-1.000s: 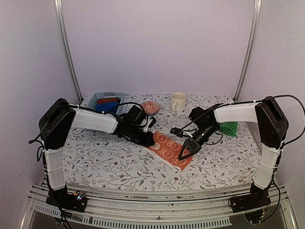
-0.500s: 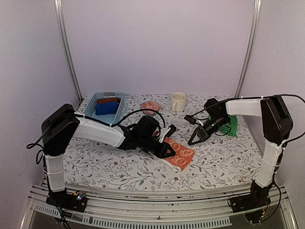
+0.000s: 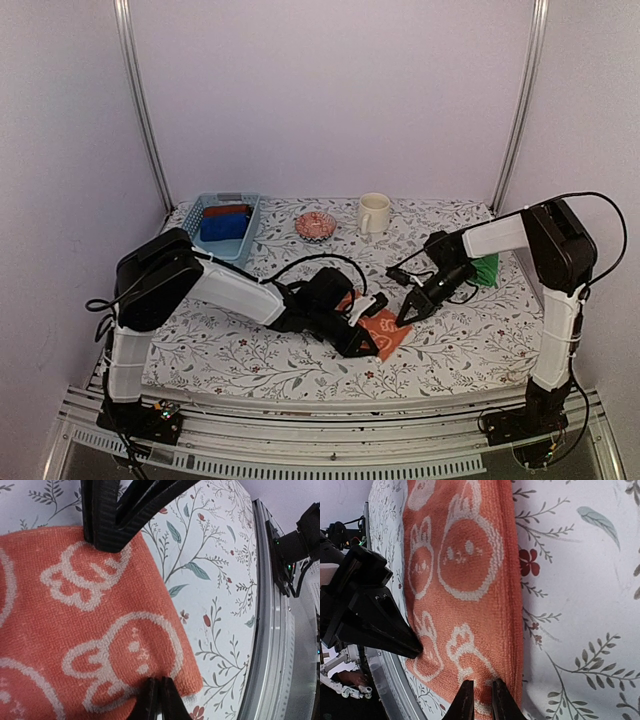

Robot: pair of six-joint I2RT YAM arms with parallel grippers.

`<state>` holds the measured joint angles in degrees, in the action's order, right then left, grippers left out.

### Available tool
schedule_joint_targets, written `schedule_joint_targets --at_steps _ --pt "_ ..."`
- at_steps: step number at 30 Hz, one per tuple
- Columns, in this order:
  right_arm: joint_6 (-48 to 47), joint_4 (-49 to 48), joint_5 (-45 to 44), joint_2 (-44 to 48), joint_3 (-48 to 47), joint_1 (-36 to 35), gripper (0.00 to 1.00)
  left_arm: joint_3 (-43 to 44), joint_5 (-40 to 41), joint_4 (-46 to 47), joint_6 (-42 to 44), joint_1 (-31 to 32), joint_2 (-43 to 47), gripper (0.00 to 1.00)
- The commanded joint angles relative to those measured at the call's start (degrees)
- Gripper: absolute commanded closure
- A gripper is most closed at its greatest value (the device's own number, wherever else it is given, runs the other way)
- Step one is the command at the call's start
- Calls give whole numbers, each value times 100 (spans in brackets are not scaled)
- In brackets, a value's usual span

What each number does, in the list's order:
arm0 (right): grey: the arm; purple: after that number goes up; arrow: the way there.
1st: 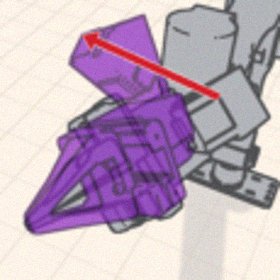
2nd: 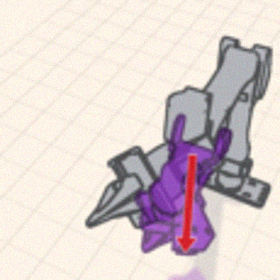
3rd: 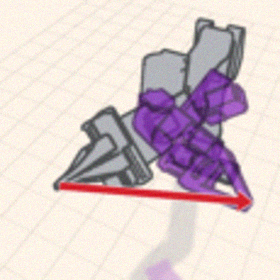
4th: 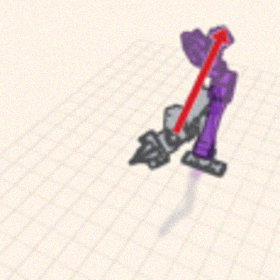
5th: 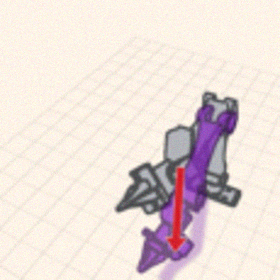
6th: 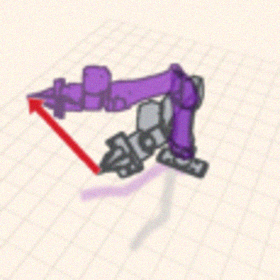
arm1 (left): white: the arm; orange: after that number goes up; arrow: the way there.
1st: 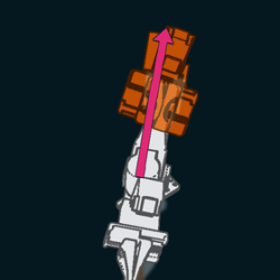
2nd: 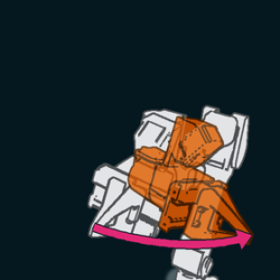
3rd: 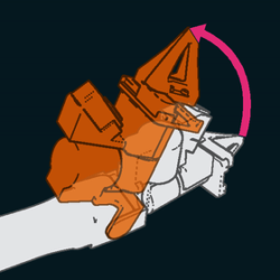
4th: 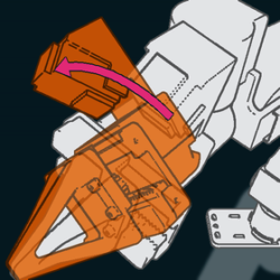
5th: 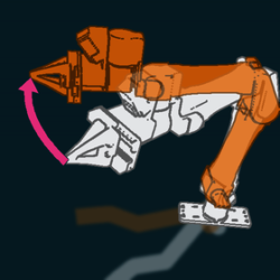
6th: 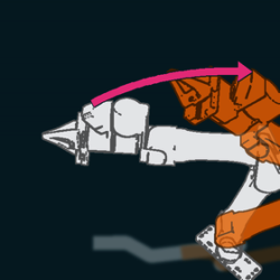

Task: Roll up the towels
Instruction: Rotate the towel at the center of the board.

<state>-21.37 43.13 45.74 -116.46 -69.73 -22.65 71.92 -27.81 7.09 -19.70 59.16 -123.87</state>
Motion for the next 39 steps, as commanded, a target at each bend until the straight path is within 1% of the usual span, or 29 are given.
schedule_joint_targets --at_steps 1,4,6,8,11,12,15,17,18,20,23,27,30,34,39 --pt "32 -9 -164 86 536 -103 84 -225 727 -1018 723 22 127 95" --pt "-31 70 -106 355 784 -517 84 -433 1285 -1360 1010 -192 348 96" --pt "-162 263 16 401 666 -893 83 -531 1313 -1487 1108 -372 493 96" --pt "-224 280 112 380 548 -1136 83 -665 1325 -1489 1263 -404 711 95" --pt "-123 289 -6 407 368 -1141 83 -839 1240 -1491 1380 -315 1049 94" --pt "-147 349 -86 436 285 -1115 83 -894 1194 -1485 1396 -255 1314 94" --pt "-200 576 -45 603 86 -915 82 -1075 1105 -1444 1335 -147 1744 93" --pt "-208 713 7 677 -293 -777 82 -1170 1043 -1350 1249 -114 1932 92" --pt "-210 736 12 704 -421 -712 79 -1205 1031 -1279 1199 -108 2005 92" --pt "-178 688 -13 690 -632 -643 77 -1241 1039 -1079 1123 -102 2054 92" --pt "-125 589 -83 433 -982 -587 76 -1185 1017 -840 1064 -97 1891 92" --pt "24 400 -223 -83 -1307 -506 78 -1121 796 -567 977 -64 1489 92" --pt "231 258 -761 -511 -1463 -507 79 -1248 748 -442 902 34 1279 92" --pt "350 212 -1349 -1105 -1859 -512 80 -1564 804 -261 744 156 1253 92" --pt "434 208 -1397 -1518 -2364 -573 80 -1801 989 -243 584 253 1356 93"
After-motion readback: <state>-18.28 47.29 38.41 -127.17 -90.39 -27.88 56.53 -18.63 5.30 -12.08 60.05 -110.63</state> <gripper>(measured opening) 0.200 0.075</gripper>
